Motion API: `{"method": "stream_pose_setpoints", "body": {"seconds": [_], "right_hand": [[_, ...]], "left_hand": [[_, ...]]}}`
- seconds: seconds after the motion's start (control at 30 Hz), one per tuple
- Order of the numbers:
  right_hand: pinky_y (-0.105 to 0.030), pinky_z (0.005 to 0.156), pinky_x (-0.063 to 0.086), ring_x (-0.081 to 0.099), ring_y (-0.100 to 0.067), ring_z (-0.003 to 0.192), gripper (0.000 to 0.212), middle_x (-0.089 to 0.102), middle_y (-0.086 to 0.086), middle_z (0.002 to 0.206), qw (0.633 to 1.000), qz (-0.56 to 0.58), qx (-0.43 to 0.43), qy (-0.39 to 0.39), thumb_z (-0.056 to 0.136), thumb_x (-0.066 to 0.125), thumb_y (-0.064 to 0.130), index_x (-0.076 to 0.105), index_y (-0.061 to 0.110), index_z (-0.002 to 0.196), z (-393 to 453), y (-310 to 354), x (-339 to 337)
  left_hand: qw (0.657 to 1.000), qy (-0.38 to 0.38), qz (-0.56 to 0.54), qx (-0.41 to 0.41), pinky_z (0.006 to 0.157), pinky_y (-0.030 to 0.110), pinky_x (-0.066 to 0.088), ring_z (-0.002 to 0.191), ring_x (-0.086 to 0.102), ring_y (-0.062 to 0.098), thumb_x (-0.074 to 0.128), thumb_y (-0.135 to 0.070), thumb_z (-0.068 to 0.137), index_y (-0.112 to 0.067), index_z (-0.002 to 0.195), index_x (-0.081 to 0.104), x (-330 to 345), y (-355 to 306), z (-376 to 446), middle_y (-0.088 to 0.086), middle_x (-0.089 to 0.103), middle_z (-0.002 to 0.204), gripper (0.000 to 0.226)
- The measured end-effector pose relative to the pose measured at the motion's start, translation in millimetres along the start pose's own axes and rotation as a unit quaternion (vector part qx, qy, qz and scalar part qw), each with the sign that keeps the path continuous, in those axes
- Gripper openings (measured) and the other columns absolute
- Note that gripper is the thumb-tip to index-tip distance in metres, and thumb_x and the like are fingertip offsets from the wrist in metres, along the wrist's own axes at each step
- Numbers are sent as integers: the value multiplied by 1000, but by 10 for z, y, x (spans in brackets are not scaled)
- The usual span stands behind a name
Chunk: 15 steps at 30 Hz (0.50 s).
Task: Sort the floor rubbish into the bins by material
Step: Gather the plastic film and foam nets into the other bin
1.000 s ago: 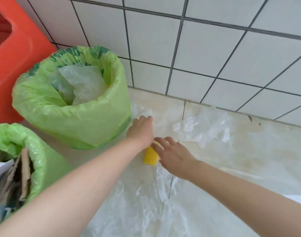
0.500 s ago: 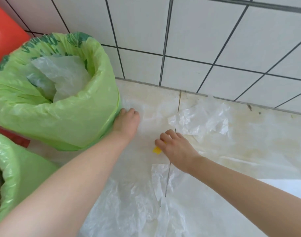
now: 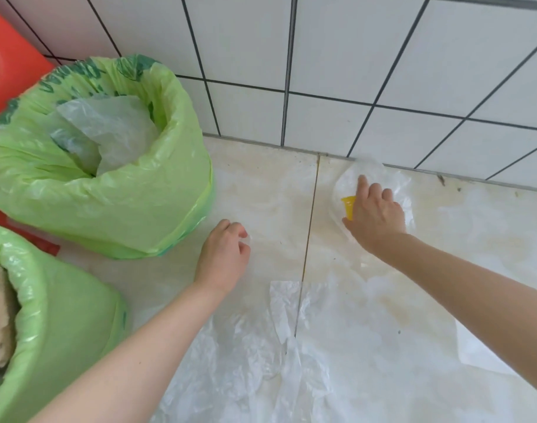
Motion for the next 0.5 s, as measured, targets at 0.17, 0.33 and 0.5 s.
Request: {"method": "stream_pose_setpoints", "body": {"seconds": [0.17,0.33,0.5], "right_hand": [[-36,65,36,48,-34,100,20,49,-14,105,994,95,57,3,91,50,16,53,7,109,-3,-288,63],[-33,70,36,49,-36,98,22,46,-14,105,975,215,4,-50,85,58,17,54,5,103,-325,-244,-59],[-28,73,33,54,-36,92,12,55,-13,99,957,276,-58,-60,78,58,0,58,0,90,-813,-160,-173]], "left_hand": [[997,-39,-60,-18,62,16,26,68,46,22,53,15,75,2,76,67,-243,141,-209,4,44,80,20],[996,-43,-69,-44,66,15,27,75,46,23,42,24,73,8,71,63,-393,276,-377,10,46,84,26],[995,-7,-56,-88,58,27,21,63,41,23,45,10,82,2,62,55,-457,349,-672,11,51,64,24]]}}
Point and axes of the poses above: each hand's wrist, its own z-axis towards the middle knuckle, its own x-axis out of the palm, y = z × x, the point moved 6 cm from there along z, towards the middle knuckle
